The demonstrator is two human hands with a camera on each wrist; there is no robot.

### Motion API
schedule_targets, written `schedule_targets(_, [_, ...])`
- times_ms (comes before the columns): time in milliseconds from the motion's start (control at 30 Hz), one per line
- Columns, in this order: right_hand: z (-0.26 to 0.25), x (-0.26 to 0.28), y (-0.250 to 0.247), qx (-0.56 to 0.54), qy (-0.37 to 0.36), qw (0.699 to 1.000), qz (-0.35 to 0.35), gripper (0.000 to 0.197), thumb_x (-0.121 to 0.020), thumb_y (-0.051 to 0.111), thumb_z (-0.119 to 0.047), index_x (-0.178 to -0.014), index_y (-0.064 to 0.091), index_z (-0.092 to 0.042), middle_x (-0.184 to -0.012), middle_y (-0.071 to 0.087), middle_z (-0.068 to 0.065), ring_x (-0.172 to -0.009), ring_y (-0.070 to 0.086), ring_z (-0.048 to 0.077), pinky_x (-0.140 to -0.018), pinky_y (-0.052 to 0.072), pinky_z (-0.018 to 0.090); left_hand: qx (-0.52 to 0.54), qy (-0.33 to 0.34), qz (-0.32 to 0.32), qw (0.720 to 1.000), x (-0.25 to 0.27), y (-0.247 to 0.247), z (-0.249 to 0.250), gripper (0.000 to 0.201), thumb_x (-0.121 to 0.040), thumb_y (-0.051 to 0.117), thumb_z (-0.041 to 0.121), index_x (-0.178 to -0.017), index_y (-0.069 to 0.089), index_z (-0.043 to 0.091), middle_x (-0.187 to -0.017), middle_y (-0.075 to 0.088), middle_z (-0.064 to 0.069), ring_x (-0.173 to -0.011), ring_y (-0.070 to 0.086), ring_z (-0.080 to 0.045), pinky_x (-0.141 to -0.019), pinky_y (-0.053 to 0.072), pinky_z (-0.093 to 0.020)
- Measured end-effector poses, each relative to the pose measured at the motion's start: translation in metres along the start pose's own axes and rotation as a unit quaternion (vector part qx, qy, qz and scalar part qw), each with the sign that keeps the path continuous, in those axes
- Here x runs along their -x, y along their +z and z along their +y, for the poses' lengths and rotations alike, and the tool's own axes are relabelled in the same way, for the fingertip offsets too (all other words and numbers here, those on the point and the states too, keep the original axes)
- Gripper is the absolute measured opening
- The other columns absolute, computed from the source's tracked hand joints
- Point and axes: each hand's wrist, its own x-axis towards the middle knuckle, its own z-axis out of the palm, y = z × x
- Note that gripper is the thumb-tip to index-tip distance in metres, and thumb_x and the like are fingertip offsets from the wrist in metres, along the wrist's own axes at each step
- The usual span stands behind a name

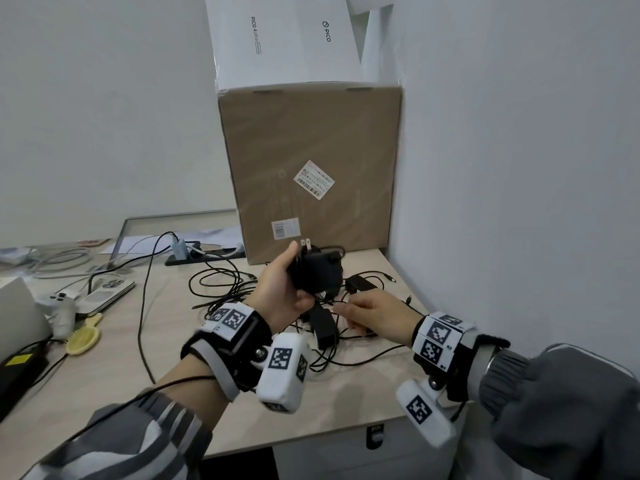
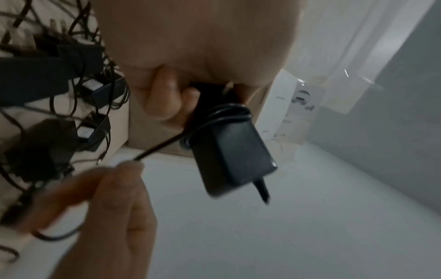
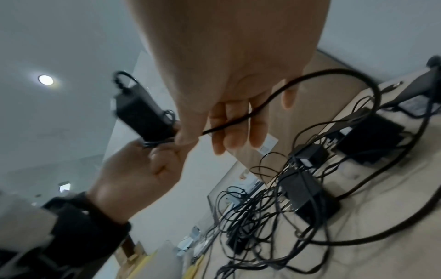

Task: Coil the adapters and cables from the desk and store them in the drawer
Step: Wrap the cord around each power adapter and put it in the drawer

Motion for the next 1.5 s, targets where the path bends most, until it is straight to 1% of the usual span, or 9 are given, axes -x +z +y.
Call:
schedule_targets(167, [0.015,-0.004,-0.023,0.018,0.036,0.999,0.031,0.042,-0.080,0.071,-0.042,-0.063,0.059,-0.005,-0.051,0.044,-0.006,-0.048,0.037,0.007,-0.050,0.031,0.018,-0.287,-0.026,0.018,0.957,0.007,-0.006,-0.003,0.037,-0.085,0.056,0.059,-0.085,0.067,0.024,-0.078,0.062,-0.002,-0.071,0.057,-0.018,-0.064,0.042,-0.029])
schedule_targets(333, [0.000,-0.016,-0.034,-0.045,0.019,0.994,0.094,0.034,-0.087,0.065,-0.038,-0.061,0.062,-0.016,-0.061,0.052,0.001,-0.056,0.045,0.011,-0.057,0.037,0.023,-0.528,0.011,0.008,0.849,0.006,0.002,-0.003,0.041,-0.098,0.038,0.050,-0.103,0.058,0.014,-0.080,0.053,0.001,-0.063,0.047,-0.011,-0.050,0.036,-0.019])
schedule_targets(467, [-0.019,-0.022,-0.031,-0.001,-0.005,0.995,0.100,0.032,-0.093,0.057,-0.032,-0.062,0.062,-0.024,-0.049,0.055,-0.013,-0.049,0.046,-0.001,-0.052,0.032,0.014,-0.581,0.044,0.016,0.812,0.000,0.004,-0.012,0.044,-0.100,0.032,0.049,-0.091,0.055,0.013,-0.087,0.057,-0.003,-0.080,0.054,-0.018,-0.077,0.043,-0.029])
schedule_targets(933, [-0.023,-0.022,-0.021,0.067,-0.019,0.993,0.099,0.030,-0.091,0.059,-0.029,-0.062,0.062,-0.026,-0.056,0.050,-0.003,-0.051,0.042,0.005,-0.055,0.034,0.022,-0.620,0.049,0.046,0.782,-0.017,-0.007,-0.035,0.058,-0.101,0.023,0.050,-0.117,0.052,0.003,-0.110,0.058,-0.010,-0.107,0.054,-0.025,-0.090,0.037,-0.033])
schedule_targets(1033, [-0.028,-0.017,-0.017,0.055,-0.030,0.997,0.056,0.028,-0.093,0.054,-0.021,-0.068,0.064,-0.025,-0.056,0.057,-0.005,-0.053,0.048,0.004,-0.066,0.043,0.027,-0.566,0.060,0.115,0.814,-0.021,-0.006,-0.035,0.058,-0.102,0.024,0.048,-0.115,0.052,-0.001,-0.109,0.057,-0.017,-0.103,0.055,-0.030,-0.087,0.040,-0.035])
schedule_targets(1100, [-0.034,-0.011,-0.012,0.042,-0.027,0.999,0.006,0.024,-0.096,0.047,-0.015,-0.101,0.069,-0.021,-0.064,0.063,-0.006,-0.051,0.050,-0.001,-0.063,0.043,0.017,-0.478,0.081,0.155,0.861,-0.025,-0.008,-0.033,0.059,-0.101,0.026,0.049,-0.106,0.056,-0.002,-0.098,0.059,-0.019,-0.091,0.058,-0.033,-0.077,0.044,-0.038])
schedule_targets(1200, [-0.039,-0.006,-0.003,0.008,-0.024,0.999,-0.031,0.049,-0.098,0.040,-0.009,-0.145,0.036,-0.024,-0.089,0.069,-0.001,-0.056,0.050,-0.002,-0.057,0.038,0.005,-0.332,0.097,0.164,0.924,-0.029,-0.007,-0.028,0.060,-0.101,0.025,0.051,-0.080,0.058,0.006,-0.063,0.052,-0.008,-0.050,0.047,-0.021,-0.046,0.033,-0.026])
schedule_targets(1400, [-0.035,0.007,0.016,-0.016,-0.073,0.996,-0.038,0.038,-0.098,0.044,-0.010,-0.134,0.052,-0.019,-0.074,0.063,-0.012,-0.053,0.051,0.001,-0.060,0.043,0.011,0.074,0.064,0.162,0.982,-0.032,-0.006,0.004,0.053,-0.100,0.023,0.054,-0.090,0.050,0.010,-0.065,0.050,-0.011,-0.032,0.031,-0.009,-0.032,0.023,-0.012])
schedule_targets(1500, [-0.017,0.005,0.014,-0.036,-0.056,0.998,0.011,0.026,-0.098,0.046,-0.012,-0.116,0.063,-0.018,-0.061,0.060,-0.007,-0.051,0.050,-0.001,-0.058,0.038,0.013,0.101,0.044,0.104,0.988,-0.022,-0.013,0.018,0.056,-0.100,0.021,0.056,-0.099,0.053,0.011,-0.057,0.061,-0.011,-0.036,0.031,-0.008,-0.031,0.022,-0.014])
